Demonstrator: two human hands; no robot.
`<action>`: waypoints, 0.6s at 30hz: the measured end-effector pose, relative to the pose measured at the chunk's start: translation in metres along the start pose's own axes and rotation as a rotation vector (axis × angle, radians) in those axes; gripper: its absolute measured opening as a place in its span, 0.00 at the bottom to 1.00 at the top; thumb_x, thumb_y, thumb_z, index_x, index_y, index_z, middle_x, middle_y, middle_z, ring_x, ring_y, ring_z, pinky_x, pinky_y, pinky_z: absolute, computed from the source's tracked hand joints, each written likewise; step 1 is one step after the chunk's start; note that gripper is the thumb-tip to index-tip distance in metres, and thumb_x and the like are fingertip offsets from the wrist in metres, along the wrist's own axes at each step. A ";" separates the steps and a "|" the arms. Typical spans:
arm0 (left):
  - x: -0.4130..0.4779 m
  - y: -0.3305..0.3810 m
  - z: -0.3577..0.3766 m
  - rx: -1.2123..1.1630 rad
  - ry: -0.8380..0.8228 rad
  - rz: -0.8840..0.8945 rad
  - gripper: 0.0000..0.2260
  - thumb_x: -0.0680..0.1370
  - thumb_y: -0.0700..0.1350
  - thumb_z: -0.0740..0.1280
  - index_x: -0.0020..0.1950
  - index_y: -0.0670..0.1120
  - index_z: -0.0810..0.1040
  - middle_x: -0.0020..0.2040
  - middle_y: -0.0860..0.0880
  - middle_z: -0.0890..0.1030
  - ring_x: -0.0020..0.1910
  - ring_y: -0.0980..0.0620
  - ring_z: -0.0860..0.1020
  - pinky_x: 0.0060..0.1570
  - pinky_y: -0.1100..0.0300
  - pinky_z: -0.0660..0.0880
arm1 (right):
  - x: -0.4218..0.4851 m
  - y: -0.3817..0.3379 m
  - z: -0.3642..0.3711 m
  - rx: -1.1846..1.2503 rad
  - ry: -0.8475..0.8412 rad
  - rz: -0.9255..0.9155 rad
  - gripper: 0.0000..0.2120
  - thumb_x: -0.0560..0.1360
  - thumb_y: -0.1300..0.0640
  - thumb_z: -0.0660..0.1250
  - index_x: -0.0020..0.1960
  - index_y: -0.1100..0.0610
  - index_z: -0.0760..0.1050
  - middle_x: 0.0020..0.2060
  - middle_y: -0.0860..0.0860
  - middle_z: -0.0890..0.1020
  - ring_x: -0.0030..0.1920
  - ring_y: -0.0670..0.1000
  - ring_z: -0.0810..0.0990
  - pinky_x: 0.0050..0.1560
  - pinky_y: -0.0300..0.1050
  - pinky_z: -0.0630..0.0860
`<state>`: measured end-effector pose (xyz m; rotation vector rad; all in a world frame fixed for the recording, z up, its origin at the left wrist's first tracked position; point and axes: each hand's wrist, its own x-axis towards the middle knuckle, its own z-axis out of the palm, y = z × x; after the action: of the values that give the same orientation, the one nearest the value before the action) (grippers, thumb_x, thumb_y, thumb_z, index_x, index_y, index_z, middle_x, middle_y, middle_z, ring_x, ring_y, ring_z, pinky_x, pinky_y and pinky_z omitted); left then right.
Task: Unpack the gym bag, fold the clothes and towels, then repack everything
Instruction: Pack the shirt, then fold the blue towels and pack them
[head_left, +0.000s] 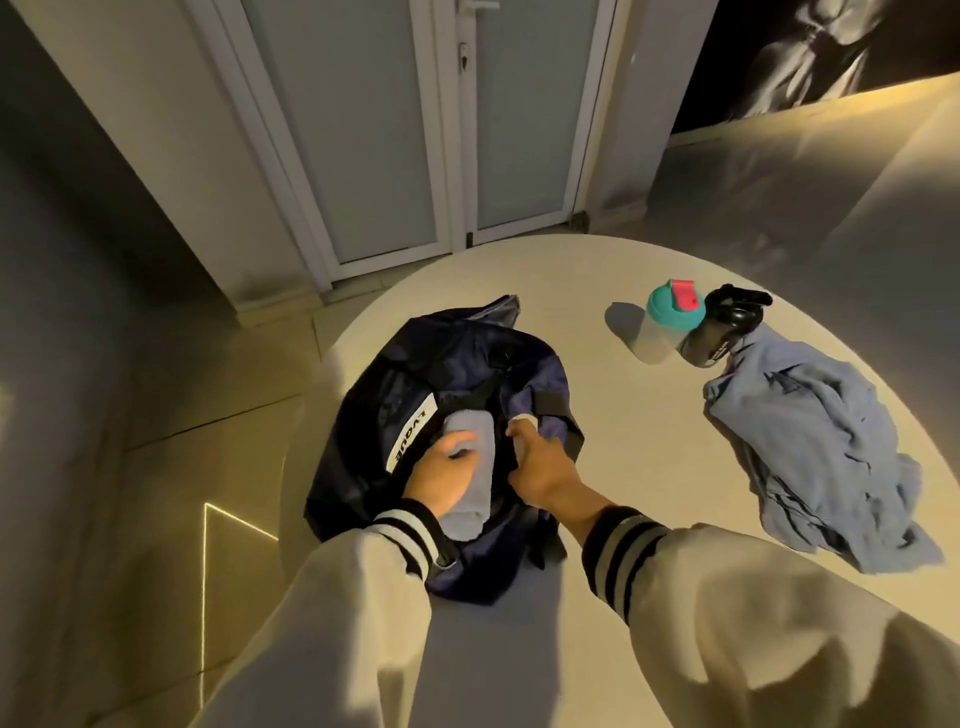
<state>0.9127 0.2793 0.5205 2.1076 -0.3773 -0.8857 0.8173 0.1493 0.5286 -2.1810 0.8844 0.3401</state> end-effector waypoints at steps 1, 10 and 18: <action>0.001 0.003 0.001 -0.014 -0.002 -0.006 0.14 0.82 0.44 0.62 0.66 0.56 0.77 0.56 0.51 0.78 0.54 0.49 0.77 0.58 0.54 0.73 | -0.008 0.003 -0.004 0.057 0.010 0.004 0.24 0.75 0.64 0.63 0.68 0.52 0.63 0.49 0.58 0.76 0.48 0.60 0.77 0.43 0.48 0.71; 0.001 0.009 0.019 0.017 -0.058 -0.050 0.07 0.82 0.44 0.63 0.55 0.56 0.76 0.63 0.46 0.79 0.61 0.44 0.77 0.66 0.50 0.71 | -0.076 0.021 -0.008 0.311 -0.395 0.256 0.16 0.76 0.56 0.69 0.63 0.52 0.70 0.48 0.57 0.85 0.42 0.54 0.84 0.49 0.51 0.83; -0.003 -0.002 0.043 0.023 -0.014 -0.004 0.16 0.82 0.46 0.63 0.68 0.60 0.74 0.63 0.44 0.76 0.53 0.46 0.78 0.48 0.59 0.71 | -0.048 0.028 0.001 -0.103 0.229 0.103 0.28 0.74 0.43 0.67 0.71 0.43 0.64 0.65 0.57 0.60 0.63 0.64 0.67 0.62 0.53 0.71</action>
<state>0.8806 0.2580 0.5018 2.1248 -0.3929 -0.9025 0.7633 0.1604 0.5360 -2.3064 1.1297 0.1914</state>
